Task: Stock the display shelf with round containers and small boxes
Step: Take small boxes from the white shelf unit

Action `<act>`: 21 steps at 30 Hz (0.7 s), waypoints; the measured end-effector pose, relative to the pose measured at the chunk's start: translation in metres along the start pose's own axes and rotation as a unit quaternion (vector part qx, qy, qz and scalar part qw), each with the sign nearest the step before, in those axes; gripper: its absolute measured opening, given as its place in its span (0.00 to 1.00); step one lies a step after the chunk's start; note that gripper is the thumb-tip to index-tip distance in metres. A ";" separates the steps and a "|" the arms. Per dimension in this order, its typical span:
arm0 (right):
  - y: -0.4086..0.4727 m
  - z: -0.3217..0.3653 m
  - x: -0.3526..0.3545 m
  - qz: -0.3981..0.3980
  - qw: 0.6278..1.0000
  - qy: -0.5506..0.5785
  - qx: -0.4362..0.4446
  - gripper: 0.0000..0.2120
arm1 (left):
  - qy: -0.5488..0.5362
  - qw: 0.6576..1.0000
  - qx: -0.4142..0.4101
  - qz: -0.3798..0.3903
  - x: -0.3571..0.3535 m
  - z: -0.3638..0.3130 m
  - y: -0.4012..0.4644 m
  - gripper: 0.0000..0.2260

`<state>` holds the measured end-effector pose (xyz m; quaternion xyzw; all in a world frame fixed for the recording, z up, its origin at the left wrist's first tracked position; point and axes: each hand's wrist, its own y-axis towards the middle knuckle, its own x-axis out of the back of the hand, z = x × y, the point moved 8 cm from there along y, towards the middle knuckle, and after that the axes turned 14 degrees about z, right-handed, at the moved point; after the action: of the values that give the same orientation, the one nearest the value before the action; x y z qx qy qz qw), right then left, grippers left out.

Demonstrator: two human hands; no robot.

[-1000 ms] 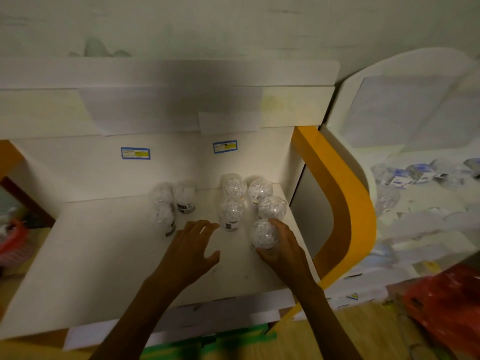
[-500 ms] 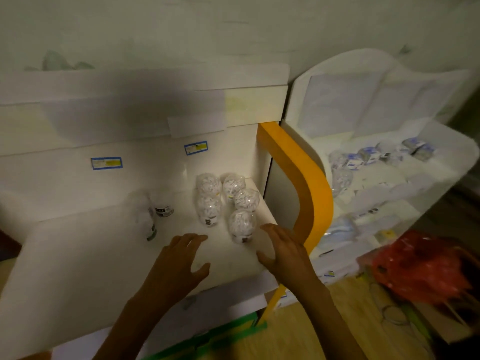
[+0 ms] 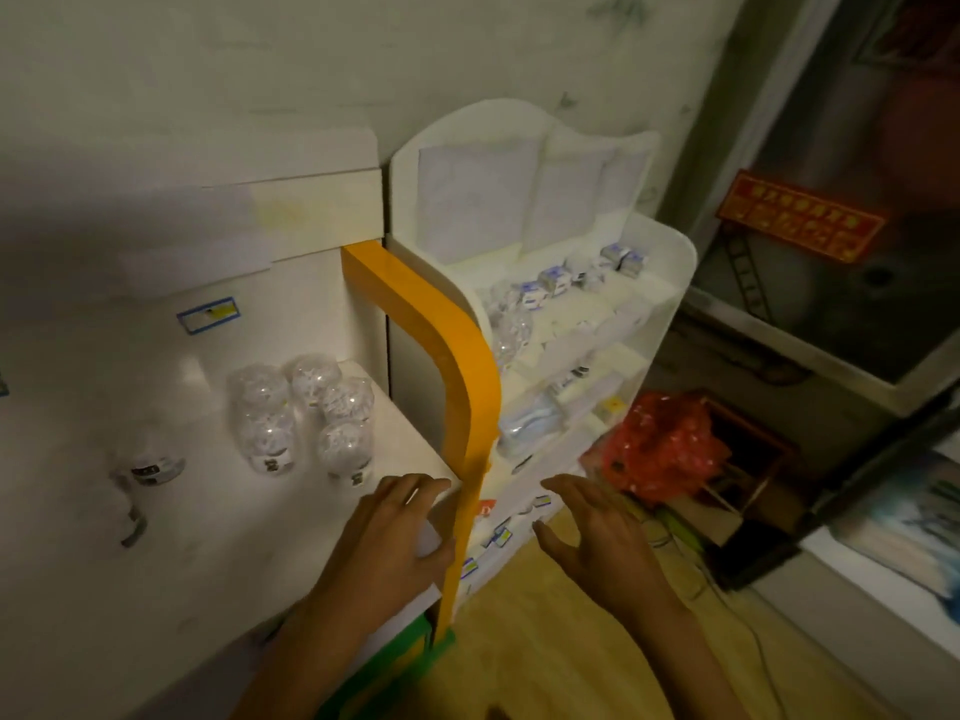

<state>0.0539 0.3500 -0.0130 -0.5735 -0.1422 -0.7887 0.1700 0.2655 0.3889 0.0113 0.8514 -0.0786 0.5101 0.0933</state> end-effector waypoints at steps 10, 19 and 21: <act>0.003 -0.153 0.050 -0.009 0.996 0.018 -0.084 0.22 | 0.011 0.997 -0.073 0.028 -0.066 -0.095 0.135 0.20; 0.053 -0.294 0.077 0.015 0.997 0.039 -0.072 0.23 | 0.033 0.998 -0.052 0.021 -0.110 -0.162 0.256 0.21; 0.072 -0.318 0.079 0.030 0.996 0.049 -0.064 0.24 | 0.033 0.999 -0.035 0.024 -0.118 -0.164 0.282 0.20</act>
<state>-0.2098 0.1434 -0.0311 -0.5481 -0.0661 -0.8177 0.1630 0.0061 0.1591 0.0053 0.8282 -0.1137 0.5370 0.1130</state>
